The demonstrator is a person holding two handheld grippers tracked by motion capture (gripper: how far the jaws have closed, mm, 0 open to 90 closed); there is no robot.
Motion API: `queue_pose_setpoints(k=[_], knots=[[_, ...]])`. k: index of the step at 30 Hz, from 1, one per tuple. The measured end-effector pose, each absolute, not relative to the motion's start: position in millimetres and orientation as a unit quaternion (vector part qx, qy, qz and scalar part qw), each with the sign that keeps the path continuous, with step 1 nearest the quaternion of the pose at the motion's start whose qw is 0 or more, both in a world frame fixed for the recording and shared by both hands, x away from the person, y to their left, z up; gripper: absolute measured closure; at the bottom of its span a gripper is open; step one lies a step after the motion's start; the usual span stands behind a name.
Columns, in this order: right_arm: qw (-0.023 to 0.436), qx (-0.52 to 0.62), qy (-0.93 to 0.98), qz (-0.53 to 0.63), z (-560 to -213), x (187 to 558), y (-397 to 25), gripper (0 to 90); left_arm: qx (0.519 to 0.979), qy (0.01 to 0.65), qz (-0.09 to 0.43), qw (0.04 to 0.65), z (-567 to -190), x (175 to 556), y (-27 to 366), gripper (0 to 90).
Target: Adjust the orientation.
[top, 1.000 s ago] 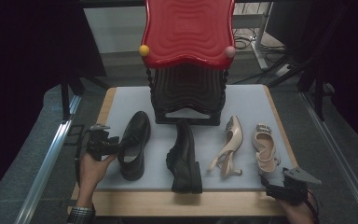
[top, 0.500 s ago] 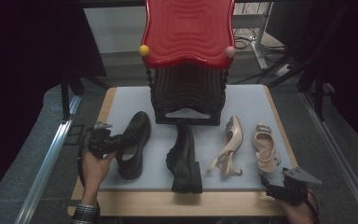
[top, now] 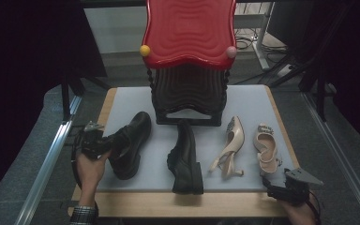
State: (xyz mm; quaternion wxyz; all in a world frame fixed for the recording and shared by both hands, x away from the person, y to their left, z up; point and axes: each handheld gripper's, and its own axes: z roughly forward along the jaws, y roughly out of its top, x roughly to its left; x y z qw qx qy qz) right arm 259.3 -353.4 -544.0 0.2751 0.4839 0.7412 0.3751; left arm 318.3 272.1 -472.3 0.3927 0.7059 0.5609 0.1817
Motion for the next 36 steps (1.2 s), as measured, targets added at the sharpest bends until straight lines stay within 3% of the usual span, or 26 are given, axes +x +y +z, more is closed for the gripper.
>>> queue_pose_setpoints(k=[11,21,36], knots=[[0.275,0.484,0.742,0.374,-544,259,-353,5.4,0.718,0.523,0.203,0.412,-454,287,275,83.4],[0.274,0.485,0.741,0.374,-544,259,-353,5.4,0.73,0.483,0.19,0.444,-442,267,266,83.4],[0.274,0.485,0.741,0.375,-544,259,-353,5.4,0.733,0.442,0.192,0.48,-423,277,230,83.4]])
